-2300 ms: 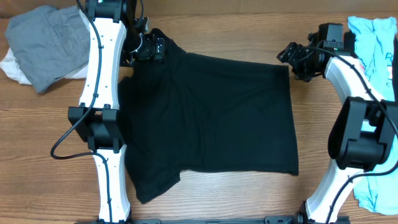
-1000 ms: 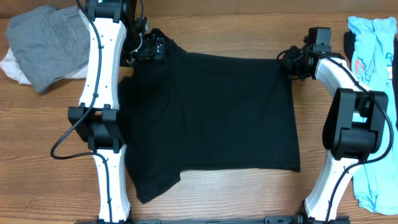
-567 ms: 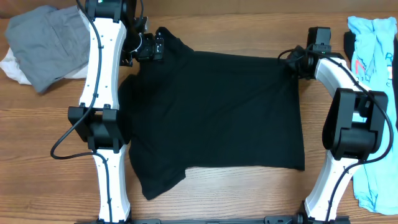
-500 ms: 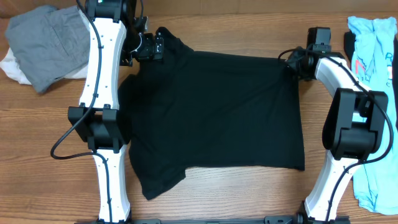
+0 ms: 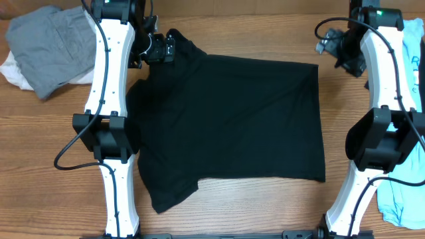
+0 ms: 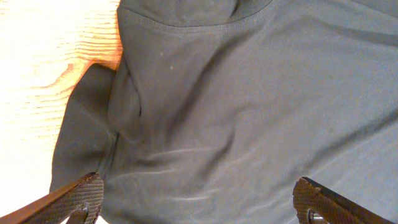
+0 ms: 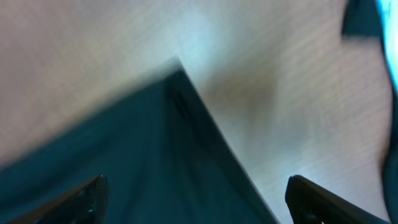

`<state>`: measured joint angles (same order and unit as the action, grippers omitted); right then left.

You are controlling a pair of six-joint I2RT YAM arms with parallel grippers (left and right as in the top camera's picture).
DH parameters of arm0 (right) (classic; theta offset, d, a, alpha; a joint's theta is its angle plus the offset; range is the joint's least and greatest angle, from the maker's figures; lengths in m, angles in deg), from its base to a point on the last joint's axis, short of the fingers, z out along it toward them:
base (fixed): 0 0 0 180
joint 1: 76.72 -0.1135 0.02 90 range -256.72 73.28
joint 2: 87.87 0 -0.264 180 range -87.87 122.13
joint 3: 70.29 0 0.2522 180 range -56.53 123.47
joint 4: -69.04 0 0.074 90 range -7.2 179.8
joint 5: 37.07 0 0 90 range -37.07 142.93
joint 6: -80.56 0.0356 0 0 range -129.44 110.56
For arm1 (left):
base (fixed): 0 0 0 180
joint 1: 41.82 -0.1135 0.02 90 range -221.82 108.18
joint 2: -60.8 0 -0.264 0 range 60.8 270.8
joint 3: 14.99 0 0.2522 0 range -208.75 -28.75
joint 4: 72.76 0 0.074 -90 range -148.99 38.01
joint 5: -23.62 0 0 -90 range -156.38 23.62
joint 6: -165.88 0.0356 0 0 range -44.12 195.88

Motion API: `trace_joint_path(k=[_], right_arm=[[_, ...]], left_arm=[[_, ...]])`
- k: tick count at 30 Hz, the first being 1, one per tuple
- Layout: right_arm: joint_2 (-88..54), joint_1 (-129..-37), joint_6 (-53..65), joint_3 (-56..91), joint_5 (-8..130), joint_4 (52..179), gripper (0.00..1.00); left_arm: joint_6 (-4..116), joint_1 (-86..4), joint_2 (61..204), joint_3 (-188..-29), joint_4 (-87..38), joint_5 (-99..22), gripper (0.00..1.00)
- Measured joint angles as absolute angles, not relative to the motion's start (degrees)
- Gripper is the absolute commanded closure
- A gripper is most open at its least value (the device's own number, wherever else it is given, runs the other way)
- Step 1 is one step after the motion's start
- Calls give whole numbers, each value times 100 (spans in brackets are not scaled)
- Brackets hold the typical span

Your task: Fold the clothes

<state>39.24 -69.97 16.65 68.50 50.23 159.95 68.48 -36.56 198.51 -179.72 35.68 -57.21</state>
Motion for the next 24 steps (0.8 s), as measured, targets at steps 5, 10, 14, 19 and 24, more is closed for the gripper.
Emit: trace_joint_path(k=[5,10,14,19,24], right_arm=[[3915,-7000,1356,6409,5384,16281,6],[3920,-7000,565,5460,6184,15151,46],[3926,-7002,215,4772,6748,14268,65],[3926,-7002,111,4182,6957,13684,75],[3928,-7002,229,3965,6772,13636,84]], left_arm=[[6850,-3656,19851,-17972,3568,-5721,0],[6850,-3656,19851,-17972,3568,-5721,0],[6850,-3656,19851,-17972,3574,-5721,0],[6850,-3656,19851,-17972,3583,-5721,0],[6850,-3656,19851,-17972,3572,-5721,0]])
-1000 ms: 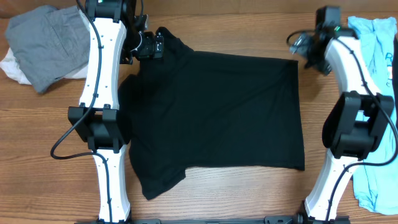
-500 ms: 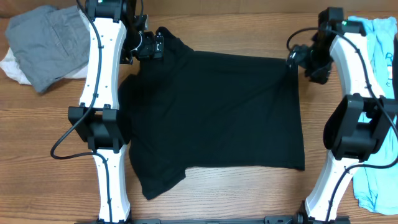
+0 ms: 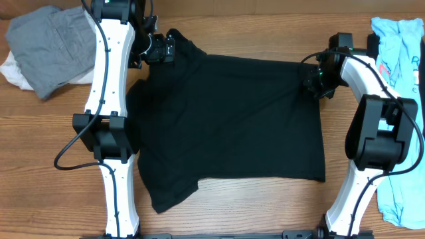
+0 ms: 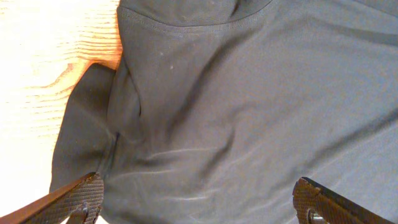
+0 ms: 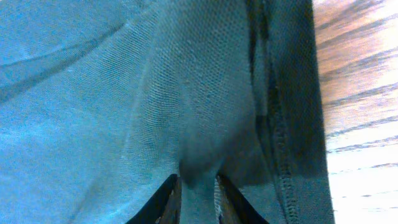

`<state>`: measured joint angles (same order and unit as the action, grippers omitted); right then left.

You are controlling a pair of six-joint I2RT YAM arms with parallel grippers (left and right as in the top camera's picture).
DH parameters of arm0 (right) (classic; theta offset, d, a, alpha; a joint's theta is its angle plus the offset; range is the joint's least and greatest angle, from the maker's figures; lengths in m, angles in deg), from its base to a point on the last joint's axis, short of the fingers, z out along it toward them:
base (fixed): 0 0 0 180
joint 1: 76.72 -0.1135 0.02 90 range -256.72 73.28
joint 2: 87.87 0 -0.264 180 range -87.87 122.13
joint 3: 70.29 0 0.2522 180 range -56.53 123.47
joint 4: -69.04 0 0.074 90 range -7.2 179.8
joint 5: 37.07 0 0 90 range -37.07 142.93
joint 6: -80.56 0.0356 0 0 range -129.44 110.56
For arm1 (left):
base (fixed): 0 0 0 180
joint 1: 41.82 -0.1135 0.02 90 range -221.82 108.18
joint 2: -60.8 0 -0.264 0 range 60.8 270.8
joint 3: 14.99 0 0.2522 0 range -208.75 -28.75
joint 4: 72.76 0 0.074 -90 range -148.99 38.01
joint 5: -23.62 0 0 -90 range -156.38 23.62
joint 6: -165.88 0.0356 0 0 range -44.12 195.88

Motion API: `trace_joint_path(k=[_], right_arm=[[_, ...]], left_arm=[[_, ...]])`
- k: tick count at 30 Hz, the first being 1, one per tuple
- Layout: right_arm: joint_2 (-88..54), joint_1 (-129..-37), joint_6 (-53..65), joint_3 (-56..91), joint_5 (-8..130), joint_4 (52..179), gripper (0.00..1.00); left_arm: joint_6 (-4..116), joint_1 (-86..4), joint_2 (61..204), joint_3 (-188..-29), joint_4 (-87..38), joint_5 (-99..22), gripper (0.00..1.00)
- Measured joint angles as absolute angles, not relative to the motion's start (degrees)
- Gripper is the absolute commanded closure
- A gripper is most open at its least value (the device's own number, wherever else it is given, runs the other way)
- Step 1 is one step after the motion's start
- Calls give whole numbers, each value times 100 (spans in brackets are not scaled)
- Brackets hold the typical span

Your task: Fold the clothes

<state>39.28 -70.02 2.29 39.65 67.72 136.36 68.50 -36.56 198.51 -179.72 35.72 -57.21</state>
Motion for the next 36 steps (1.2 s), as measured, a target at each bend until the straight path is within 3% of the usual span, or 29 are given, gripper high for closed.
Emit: trace_joint_path(k=[2,14,15,16,17,18,30,36], right_arm=[[3928,-7002,242,3922,6708,13606,96],[3931,-7063,891,3874,5924,13855,96],[3931,-7065,941,3891,5843,13905,83],[3931,-7070,976,3911,5771,13968,59],[3931,-7065,1013,3937,5674,14069,22],[3931,-7065,1057,3976,5602,14156,2],[4014,-7004,1186,5972,5115,16530,0],[3485,-7017,1326,6123,5102,17068,1]], left_arm=[[6850,-3656,19851,-17972,3570,-5721,0],[6850,-3656,19851,-17972,3568,-5721,0],[6850,-3656,19851,-17972,3568,-5721,0],[6850,-3656,19851,-17972,3568,-5721,0],[6850,-3656,19851,-17972,3568,-5721,0],[6848,-3656,19851,-17972,3570,-5721,0],[6828,-3656,19851,-17972,3601,-5721,0],[6807,-3656,19733,-17933,3754,-5901,0]])
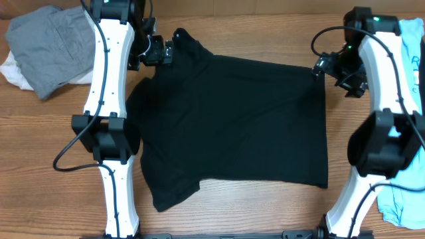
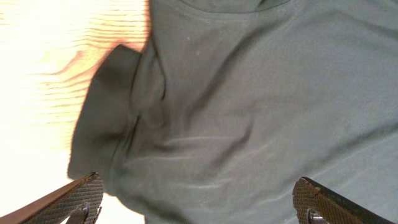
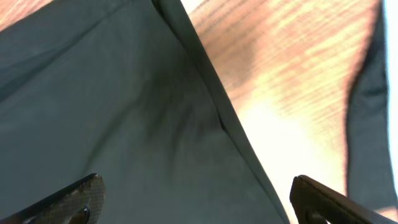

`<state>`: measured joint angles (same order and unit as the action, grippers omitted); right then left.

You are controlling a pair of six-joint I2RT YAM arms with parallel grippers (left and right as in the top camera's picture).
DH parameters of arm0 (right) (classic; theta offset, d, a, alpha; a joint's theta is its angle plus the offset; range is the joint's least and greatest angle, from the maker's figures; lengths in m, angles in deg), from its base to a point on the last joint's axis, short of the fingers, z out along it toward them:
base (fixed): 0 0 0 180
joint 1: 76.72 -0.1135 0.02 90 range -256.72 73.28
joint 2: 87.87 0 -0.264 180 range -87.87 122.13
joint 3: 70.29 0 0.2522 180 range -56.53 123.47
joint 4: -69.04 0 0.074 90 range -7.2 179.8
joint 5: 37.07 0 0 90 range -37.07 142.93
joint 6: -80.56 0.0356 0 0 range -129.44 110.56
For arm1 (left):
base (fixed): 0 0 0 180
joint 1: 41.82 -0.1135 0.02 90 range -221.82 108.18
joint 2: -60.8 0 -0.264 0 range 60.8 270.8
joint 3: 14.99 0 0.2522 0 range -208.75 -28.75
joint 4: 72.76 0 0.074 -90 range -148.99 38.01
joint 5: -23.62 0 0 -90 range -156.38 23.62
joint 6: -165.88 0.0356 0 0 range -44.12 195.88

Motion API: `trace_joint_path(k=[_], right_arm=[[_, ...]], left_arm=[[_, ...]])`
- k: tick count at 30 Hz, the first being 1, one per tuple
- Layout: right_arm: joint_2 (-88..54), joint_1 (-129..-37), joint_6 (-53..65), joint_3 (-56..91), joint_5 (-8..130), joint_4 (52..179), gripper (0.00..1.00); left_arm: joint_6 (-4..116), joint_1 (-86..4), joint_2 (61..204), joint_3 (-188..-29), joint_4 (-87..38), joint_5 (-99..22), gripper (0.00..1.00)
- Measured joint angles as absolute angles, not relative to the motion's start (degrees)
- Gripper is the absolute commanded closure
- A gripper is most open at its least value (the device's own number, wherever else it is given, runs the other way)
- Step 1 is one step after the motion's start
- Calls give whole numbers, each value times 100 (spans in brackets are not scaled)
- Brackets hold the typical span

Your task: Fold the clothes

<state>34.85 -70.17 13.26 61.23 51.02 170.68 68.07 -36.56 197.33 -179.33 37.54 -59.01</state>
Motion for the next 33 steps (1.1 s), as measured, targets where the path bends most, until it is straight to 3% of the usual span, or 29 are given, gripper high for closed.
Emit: trace_joint_path(k=[10,15,23,31,33], right_arm=[[1909,-7476,1551,6219,5054,17935,4],[1756,-7942,1630,6112,4872,17981,5],[1277,-8274,2071,4833,4265,17911,0],[224,-8272,2062,3139,4542,16786,0],[215,-8272,2001,2591,4739,16270,11]], left_arm=[[6785,-3311,18399,-17850,3760,-5982,0],[6675,-2917,17536,-16963,3762,-6237,0],[6415,-2915,16174,-14945,3769,-6609,0],[6308,-2917,15394,-13247,3172,-6441,0],[6258,-2915,15407,-12644,2722,-6301,13]])
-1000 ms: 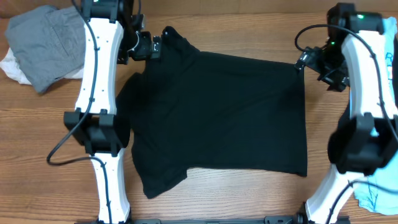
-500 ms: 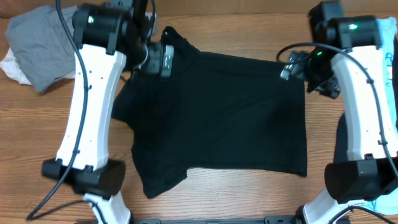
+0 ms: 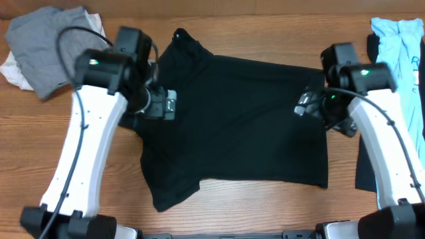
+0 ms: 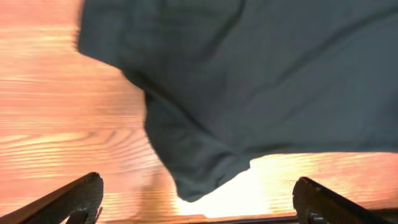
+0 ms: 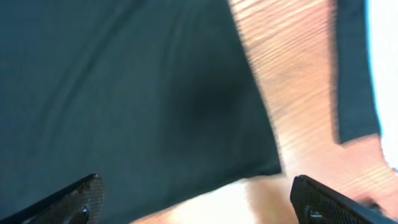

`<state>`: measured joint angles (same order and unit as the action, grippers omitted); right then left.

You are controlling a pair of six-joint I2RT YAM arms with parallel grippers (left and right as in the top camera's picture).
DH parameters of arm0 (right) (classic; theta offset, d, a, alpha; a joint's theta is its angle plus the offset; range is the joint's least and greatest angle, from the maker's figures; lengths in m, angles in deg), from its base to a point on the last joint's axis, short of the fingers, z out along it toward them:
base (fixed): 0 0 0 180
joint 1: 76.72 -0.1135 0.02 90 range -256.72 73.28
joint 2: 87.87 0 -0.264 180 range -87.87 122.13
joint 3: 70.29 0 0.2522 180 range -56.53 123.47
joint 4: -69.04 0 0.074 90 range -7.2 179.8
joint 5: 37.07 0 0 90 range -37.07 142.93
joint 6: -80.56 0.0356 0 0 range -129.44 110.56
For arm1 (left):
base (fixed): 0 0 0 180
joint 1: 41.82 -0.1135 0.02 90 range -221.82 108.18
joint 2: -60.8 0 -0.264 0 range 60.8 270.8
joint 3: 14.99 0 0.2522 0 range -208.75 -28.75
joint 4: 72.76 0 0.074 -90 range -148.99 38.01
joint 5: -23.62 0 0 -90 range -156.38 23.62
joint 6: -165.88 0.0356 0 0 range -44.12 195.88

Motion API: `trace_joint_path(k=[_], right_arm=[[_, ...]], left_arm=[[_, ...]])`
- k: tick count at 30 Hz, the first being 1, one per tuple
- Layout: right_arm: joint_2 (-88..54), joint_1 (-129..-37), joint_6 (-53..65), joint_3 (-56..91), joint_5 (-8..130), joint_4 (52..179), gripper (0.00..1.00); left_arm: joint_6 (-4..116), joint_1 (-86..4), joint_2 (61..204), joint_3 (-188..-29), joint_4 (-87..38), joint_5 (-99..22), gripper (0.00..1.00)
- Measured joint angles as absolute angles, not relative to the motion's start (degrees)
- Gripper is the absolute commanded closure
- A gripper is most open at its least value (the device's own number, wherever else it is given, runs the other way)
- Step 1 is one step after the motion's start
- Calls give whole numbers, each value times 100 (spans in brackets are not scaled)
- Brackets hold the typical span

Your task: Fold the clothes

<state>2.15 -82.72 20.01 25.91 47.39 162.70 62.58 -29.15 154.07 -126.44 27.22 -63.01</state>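
Note:
A black T-shirt (image 3: pixel 239 119) lies spread flat on the wooden table, collar at the back left. My left gripper (image 3: pixel 164 105) hangs open and empty above its left shoulder and sleeve. In the left wrist view, the sleeve (image 4: pixel 199 165) and wood lie below the left gripper (image 4: pixel 198 205). My right gripper (image 3: pixel 305 105) hangs open and empty over the shirt's right hem edge. The right wrist view shows the shirt's corner (image 5: pixel 137 93) under the right gripper (image 5: pixel 196 202).
A grey garment pile (image 3: pixel 46 40) on white cloth (image 3: pixel 12 72) sits at the back left. A light blue garment (image 3: pixel 397 43) lies at the right edge, with a dark cloth (image 3: pixel 365 169) beside it, seen as a dark strip (image 5: pixel 353 68).
Both arms have come toward the front. The left gripper went from the collar to the left sleeve, the right from the back right corner to mid hem. Both stay open; the shirt has not moved.
At first the left gripper hung open by the collar and the right was open past the back right corner. Then the right gripper was shut on the hem. Later it was open and the shirt lay slightly further right. Now both grippers hang over the shirt's sides.

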Motion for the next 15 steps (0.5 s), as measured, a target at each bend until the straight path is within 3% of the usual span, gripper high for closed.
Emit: trace_joint_path(k=[7,8,12,15], right_arm=[[329,-8182,1857,947,5342,15037,65],[329,-8127,1837,811,5438,14915,71],[329,-7874,1850,442,5795,14436,93],[329,-7716,1881,276,5961,14312,96]], left_arm=[[6129,-2917,15558,-10545,1450,-5842,91],[6101,-2917,15558,-10307,1284,-5761,96],[6079,-2920,15558,-9488,591,-5444,96],[5972,-2920,15558,-9013,309,-5324,96]])
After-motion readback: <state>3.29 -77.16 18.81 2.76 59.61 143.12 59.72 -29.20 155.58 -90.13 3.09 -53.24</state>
